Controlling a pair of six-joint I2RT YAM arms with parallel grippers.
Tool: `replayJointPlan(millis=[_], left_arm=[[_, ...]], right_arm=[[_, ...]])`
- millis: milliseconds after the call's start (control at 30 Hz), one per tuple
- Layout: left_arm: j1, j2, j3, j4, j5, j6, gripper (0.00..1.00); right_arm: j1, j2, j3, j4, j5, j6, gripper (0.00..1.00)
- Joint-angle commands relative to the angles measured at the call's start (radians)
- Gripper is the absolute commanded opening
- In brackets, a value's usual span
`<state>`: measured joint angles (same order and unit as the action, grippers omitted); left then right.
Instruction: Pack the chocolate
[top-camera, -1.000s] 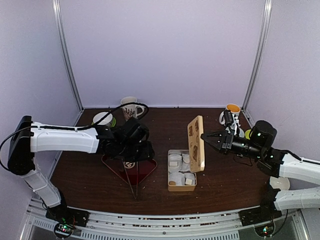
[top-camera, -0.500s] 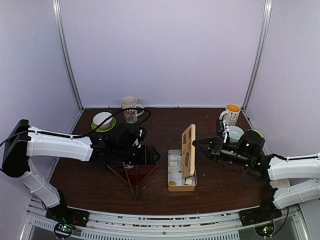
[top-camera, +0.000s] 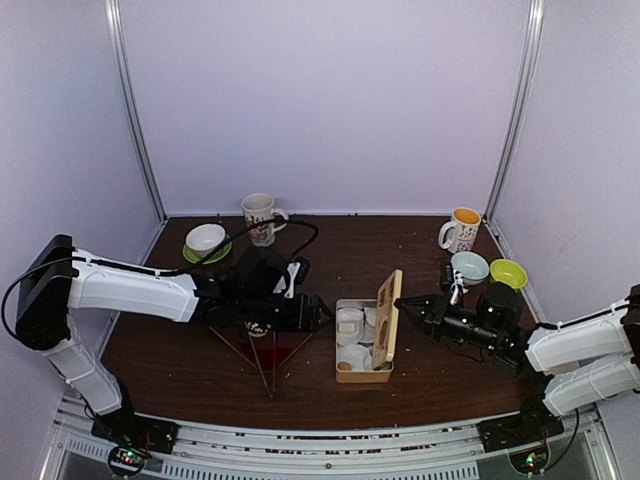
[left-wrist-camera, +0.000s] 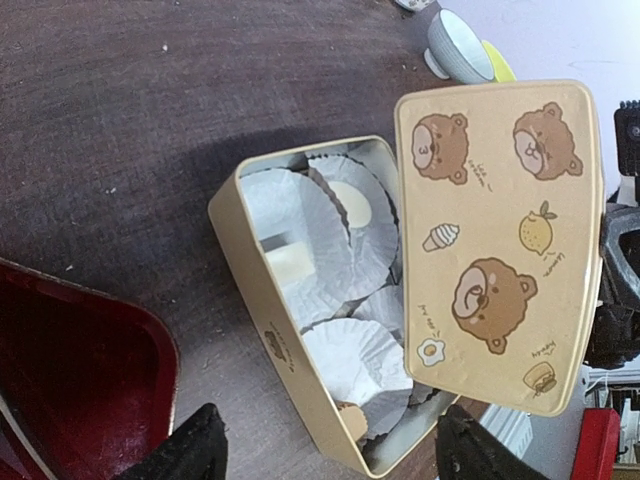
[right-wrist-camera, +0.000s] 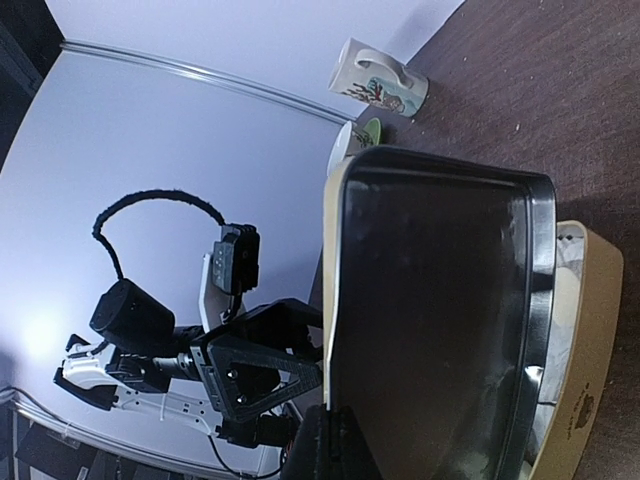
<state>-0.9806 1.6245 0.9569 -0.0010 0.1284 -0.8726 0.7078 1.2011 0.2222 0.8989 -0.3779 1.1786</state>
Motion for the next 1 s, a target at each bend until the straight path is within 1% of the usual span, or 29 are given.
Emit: replayJointPlan(millis=[0, 67, 167, 367, 467, 567, 800, 967], left_arm=[[0.007, 0.016, 0.051, 0.029, 0.034, 0.047, 0.75], [0.007, 0.023, 0.061, 0.022, 0.037, 0.053, 0.75], [0.007, 0.034, 0.071, 0.019, 0.043, 0.054, 0.75], [0.007, 0.061, 0.089, 0.022, 0.073, 0.061, 0.75], [0.007, 0.095, 0.124, 0.016, 0.112, 0.076, 0.75], [0.007, 0.142, 0.169, -0.005, 0.164, 0.093, 0.75], [0.007, 0.168, 0.212, -0.013, 0.206, 0.111, 0.75], [0.006, 0.209, 0.284, -0.055, 0.238, 0.13, 0.75]], right_arm=[[-0.051, -0.025, -0.034, 0.056, -0.033, -0.002, 0.04], [-0.075, -0.048, -0.052, 0.033, -0.042, -0.012, 0.05], [-0.103, -0.085, -0.059, -0.067, -0.053, -0.054, 0.09], [-0.136, -0.133, -0.077, -0.207, -0.051, -0.118, 0.22], [-0.138, -0.114, -0.07, -0.242, -0.06, -0.141, 0.29], [-0.14, -0.072, -0.058, -0.256, -0.075, -0.156, 0.33], [-0.148, 0.024, -0.043, -0.276, -0.085, -0.188, 0.34], [-0.153, 0.084, -0.022, -0.263, -0.107, -0.204, 0.33]])
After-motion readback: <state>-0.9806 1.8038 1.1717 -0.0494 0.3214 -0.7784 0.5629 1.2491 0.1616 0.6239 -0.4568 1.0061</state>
